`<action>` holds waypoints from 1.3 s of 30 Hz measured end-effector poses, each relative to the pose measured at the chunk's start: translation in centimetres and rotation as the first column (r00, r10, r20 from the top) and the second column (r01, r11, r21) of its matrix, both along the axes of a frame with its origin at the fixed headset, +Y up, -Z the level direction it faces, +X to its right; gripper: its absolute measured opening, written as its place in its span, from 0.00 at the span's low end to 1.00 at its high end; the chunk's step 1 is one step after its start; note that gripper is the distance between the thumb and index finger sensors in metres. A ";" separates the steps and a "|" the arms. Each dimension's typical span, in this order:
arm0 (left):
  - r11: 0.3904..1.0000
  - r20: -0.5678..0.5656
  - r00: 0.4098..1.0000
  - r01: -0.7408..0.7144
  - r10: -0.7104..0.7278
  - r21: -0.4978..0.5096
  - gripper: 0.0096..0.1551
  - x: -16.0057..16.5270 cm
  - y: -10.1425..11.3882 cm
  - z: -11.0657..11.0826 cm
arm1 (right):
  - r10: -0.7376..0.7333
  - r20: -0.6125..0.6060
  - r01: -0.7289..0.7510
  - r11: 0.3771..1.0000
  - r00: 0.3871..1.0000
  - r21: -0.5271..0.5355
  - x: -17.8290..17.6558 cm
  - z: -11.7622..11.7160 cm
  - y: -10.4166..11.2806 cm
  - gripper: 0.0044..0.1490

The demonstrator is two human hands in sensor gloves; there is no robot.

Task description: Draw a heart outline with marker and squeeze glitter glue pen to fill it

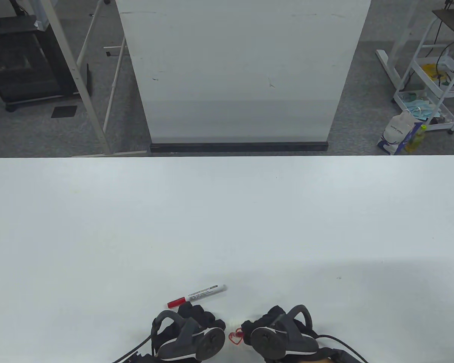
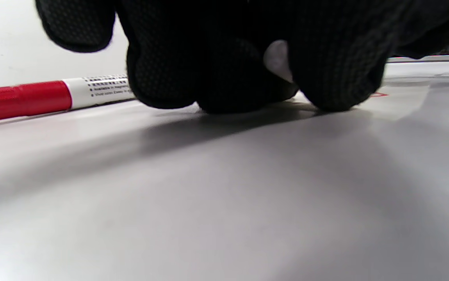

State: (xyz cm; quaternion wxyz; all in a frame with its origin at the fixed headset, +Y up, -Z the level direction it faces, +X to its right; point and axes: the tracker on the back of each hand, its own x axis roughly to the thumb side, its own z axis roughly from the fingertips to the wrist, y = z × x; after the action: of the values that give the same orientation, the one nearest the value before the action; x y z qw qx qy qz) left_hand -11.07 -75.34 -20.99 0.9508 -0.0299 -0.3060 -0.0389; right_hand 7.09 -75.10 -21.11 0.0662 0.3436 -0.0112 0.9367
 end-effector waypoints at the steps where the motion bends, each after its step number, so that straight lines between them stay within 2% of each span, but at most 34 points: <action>1: 1.000 0.000 1.000 0.000 0.000 0.000 0.25 0.0 0.0 0.0 | 0.004 -0.003 -0.004 1.000 1.000 -0.006 0.1 0.0 0.1 0.26; 7: 1.000 -0.001 1.000 -0.002 0.002 -0.002 0.25 0.0 0.0 0.0 | -0.004 -0.042 0.001 0.998 0.999 -0.064 0.2 -0.1 0.1 0.26; 12: 1.000 -0.002 1.000 -0.002 0.002 -0.001 0.25 0.0 0.0 0.0 | 0.004 -0.008 -0.004 1.000 1.000 -0.013 0.1 -0.1 0.0 0.26; 17: 1.000 -0.003 1.000 -0.004 0.004 -0.003 0.25 0.0 -0.1 -0.1 | -0.001 -0.045 -0.003 0.996 0.999 -0.087 0.2 -0.2 0.1 0.26; 22: 1.000 -0.003 1.000 -0.003 0.003 -0.002 0.25 0.0 -0.1 -0.1 | 0.011 -0.019 -0.011 1.000 1.000 -0.013 0.2 -0.1 0.0 0.26; 27: 1.000 -0.004 1.000 -0.004 0.004 -0.004 0.25 0.0 -0.1 -0.1 | -0.010 -0.049 0.006 0.996 0.999 -0.088 0.3 -0.1 0.0 0.26; 32: 1.000 -0.004 1.000 -0.004 0.004 -0.004 0.25 0.0 -0.1 -0.1 | -0.003 -0.029 0.002 0.999 1.000 -0.038 0.1 -0.1 -0.2 0.26; 37: 1.000 -0.005 1.000 -0.008 0.008 -0.008 0.25 0.0 -0.1 -0.1 | -0.005 -0.049 0.001 0.996 0.999 -0.086 0.2 -0.2 -0.1 0.26; 39: 1.000 -0.005 1.000 -0.007 0.007 -0.007 0.25 0.0 -0.1 -0.1 | 0.004 -0.046 -0.008 0.998 0.999 -0.070 0.2 -0.2 0.0 0.26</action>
State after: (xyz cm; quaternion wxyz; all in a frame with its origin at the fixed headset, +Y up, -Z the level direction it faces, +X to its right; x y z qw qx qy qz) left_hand -11.11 -75.40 -21.08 0.9515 -0.0321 -0.3040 -0.0343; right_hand 7.26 -75.12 -21.28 0.0756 0.3627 0.0240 0.9285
